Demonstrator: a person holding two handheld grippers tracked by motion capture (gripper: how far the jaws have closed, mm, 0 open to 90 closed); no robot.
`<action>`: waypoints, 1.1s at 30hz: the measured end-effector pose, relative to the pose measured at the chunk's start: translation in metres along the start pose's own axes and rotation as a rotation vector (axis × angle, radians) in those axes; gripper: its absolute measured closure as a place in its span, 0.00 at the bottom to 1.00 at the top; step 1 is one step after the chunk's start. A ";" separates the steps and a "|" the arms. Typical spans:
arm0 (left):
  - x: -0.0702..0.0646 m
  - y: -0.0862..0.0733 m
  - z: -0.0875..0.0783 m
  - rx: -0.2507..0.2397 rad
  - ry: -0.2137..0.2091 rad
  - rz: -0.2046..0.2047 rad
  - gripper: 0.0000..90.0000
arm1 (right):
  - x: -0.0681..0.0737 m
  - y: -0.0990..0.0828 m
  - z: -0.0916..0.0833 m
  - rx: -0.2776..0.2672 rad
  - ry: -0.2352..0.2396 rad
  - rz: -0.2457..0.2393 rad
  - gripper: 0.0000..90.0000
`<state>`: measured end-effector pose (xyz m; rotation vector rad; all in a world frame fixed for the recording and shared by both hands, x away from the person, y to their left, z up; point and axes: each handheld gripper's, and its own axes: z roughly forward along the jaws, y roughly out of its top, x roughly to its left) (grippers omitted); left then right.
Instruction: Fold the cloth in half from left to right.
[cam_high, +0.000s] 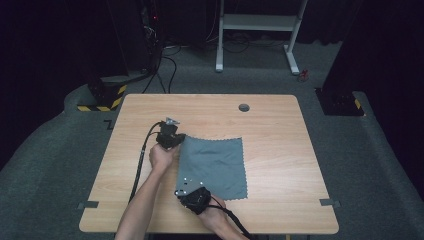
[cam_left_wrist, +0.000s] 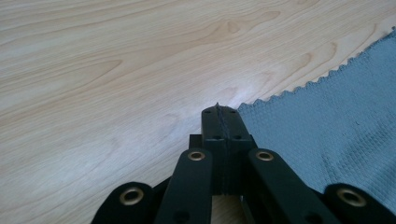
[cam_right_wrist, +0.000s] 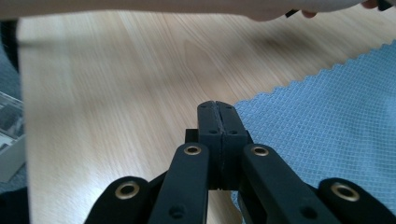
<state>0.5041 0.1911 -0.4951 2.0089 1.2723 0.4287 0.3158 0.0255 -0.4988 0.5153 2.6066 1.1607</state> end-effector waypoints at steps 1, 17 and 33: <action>0.002 -0.001 -0.003 -0.002 0.005 -0.004 1.00 | 0.000 0.002 0.000 -0.007 0.008 -0.002 1.00; -0.024 0.006 0.003 -0.042 -0.019 0.059 1.00 | -0.011 -0.020 -0.026 -0.058 0.001 0.055 1.00; -0.060 0.027 0.023 -0.040 -0.053 0.108 1.00 | -0.032 -0.072 -0.063 -0.076 -0.084 0.157 1.00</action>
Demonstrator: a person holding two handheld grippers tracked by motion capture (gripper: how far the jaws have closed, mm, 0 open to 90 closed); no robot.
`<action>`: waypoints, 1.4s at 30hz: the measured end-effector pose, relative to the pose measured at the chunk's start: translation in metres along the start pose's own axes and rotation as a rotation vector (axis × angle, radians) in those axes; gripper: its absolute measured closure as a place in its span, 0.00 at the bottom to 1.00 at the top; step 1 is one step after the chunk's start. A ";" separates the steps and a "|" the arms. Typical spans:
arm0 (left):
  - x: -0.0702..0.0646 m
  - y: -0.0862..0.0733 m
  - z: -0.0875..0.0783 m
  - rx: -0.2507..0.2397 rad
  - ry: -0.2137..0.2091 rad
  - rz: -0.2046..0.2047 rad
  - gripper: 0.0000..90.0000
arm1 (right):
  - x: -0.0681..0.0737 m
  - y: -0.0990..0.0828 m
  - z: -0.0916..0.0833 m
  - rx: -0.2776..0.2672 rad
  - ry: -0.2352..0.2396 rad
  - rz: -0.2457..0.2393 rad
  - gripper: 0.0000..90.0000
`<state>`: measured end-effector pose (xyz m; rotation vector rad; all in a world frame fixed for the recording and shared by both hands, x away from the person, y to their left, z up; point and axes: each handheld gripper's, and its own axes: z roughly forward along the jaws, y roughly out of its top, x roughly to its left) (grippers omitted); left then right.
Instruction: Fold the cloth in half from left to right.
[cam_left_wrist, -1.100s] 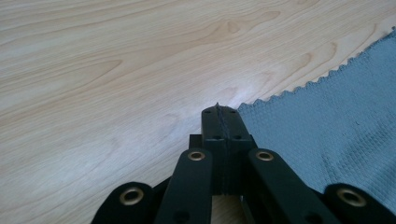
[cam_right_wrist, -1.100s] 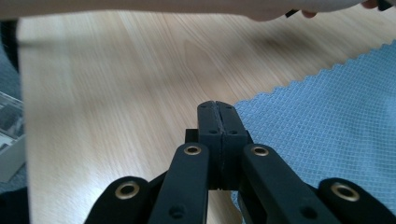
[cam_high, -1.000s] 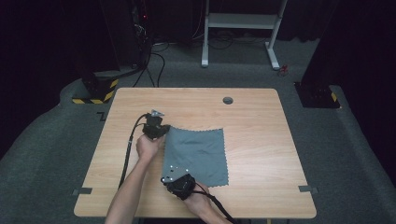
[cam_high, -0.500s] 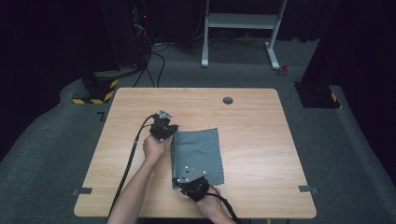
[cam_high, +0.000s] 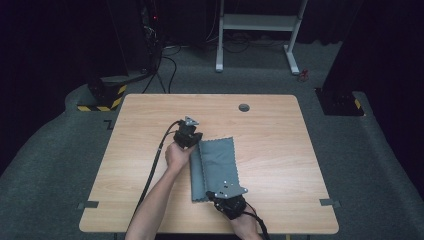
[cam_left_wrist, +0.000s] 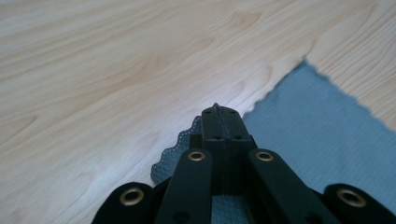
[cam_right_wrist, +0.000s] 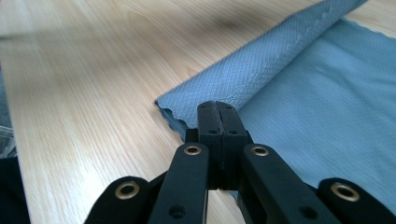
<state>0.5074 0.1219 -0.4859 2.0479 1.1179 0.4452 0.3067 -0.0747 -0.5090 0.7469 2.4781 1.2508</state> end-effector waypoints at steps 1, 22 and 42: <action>-0.003 0.002 0.002 0.001 0.000 0.004 1.00 | -0.001 -0.002 -0.002 -0.002 -0.006 0.005 1.00; -0.042 0.024 0.030 0.007 -0.047 0.044 1.00 | -0.021 -0.029 -0.037 -0.017 -0.096 0.062 1.00; -0.069 0.028 0.060 0.042 -0.073 0.085 1.00 | -0.034 -0.050 -0.052 -0.003 -0.135 0.134 1.00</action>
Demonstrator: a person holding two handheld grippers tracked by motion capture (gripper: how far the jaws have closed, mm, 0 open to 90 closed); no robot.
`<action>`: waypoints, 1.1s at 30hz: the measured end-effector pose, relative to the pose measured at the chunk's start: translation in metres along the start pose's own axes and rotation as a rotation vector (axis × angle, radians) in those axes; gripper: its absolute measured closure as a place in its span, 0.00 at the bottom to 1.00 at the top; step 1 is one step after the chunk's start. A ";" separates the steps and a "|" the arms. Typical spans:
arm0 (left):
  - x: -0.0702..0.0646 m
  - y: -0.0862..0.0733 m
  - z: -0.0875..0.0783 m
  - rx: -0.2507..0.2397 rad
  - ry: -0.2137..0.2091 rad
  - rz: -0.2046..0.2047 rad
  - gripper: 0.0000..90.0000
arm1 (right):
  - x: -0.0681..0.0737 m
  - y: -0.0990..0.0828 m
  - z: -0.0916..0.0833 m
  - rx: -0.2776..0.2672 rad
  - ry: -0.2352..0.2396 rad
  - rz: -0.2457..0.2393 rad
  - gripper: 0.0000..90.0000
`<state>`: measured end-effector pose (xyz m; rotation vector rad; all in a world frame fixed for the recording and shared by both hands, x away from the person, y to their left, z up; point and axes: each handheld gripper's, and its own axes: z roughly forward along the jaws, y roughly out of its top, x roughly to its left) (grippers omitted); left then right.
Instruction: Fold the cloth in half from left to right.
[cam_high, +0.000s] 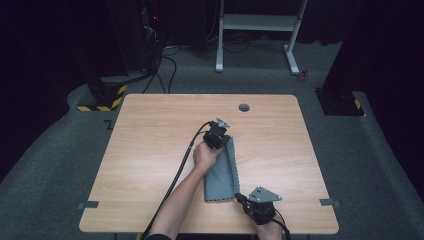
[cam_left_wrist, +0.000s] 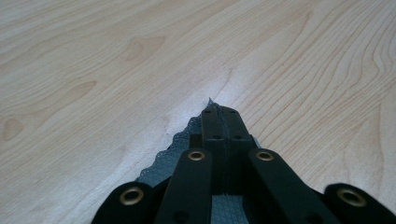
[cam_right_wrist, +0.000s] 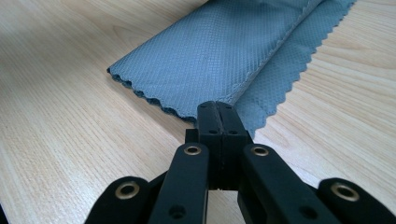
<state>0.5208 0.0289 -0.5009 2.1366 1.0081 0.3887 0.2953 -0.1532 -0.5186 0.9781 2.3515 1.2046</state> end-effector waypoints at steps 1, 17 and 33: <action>-0.002 0.000 0.001 0.000 -0.002 -0.001 1.00 | 0.000 -0.001 -0.001 0.002 -0.003 0.003 1.00; -0.009 0.001 0.014 0.007 0.013 0.016 0.90 | -0.004 -0.004 -0.002 0.027 -0.023 0.020 1.00; 0.002 -0.037 -0.067 -0.063 0.033 -0.033 0.55 | -0.042 0.027 0.010 -0.009 -0.043 0.042 0.89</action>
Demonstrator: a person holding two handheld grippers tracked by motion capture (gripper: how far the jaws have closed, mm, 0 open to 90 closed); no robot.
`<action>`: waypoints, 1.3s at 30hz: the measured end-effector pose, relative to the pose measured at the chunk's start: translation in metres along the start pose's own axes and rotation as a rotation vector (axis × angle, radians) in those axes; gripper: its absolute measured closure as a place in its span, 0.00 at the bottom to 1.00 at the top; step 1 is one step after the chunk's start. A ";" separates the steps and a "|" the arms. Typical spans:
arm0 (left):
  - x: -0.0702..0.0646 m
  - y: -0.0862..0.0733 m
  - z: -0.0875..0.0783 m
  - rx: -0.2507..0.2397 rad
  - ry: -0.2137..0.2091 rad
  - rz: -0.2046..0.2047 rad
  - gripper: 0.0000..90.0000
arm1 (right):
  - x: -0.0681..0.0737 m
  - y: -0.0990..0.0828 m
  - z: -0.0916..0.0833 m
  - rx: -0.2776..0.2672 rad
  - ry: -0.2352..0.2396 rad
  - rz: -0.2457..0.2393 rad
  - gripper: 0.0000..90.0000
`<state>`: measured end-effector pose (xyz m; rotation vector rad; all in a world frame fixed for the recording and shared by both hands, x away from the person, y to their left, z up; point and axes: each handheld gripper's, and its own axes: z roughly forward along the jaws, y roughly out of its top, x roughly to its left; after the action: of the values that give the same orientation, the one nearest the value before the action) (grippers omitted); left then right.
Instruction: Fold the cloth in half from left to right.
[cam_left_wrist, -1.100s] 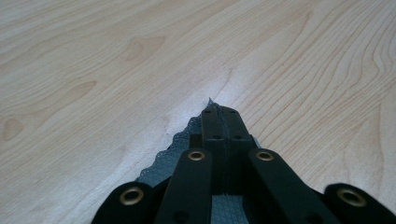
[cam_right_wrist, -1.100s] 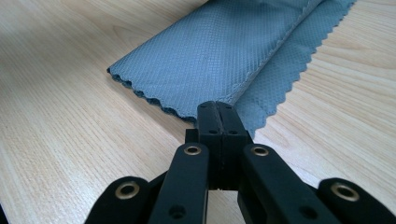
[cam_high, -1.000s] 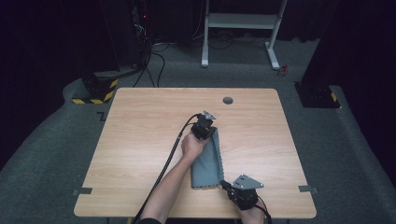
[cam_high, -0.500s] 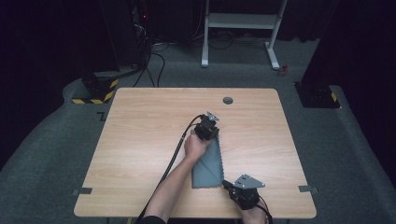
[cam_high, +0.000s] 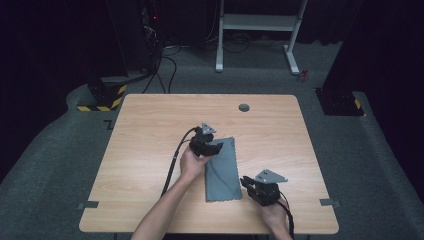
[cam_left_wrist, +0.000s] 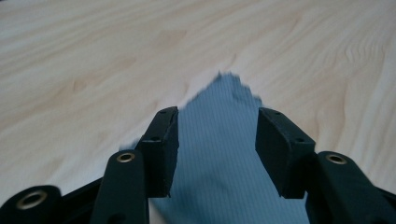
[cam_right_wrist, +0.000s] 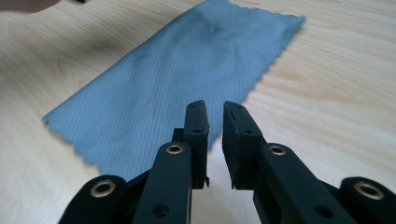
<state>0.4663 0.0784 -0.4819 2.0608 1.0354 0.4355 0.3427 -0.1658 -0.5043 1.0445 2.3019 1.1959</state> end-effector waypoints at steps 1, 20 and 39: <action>-0.001 -0.006 -0.003 0.005 -0.009 -0.007 0.54 | -0.001 0.004 0.006 0.009 0.013 -0.008 0.89; -0.020 -0.077 -0.033 0.071 0.062 0.008 0.52 | -0.016 0.032 0.069 0.134 0.023 -0.126 0.83; -0.056 -0.113 -0.067 0.033 0.014 0.046 0.48 | 0.011 0.000 0.031 0.112 0.082 -0.150 0.73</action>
<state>0.3330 0.1085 -0.5228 2.1172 1.0112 0.4597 0.3531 -0.1405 -0.5223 0.8552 2.4865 1.0815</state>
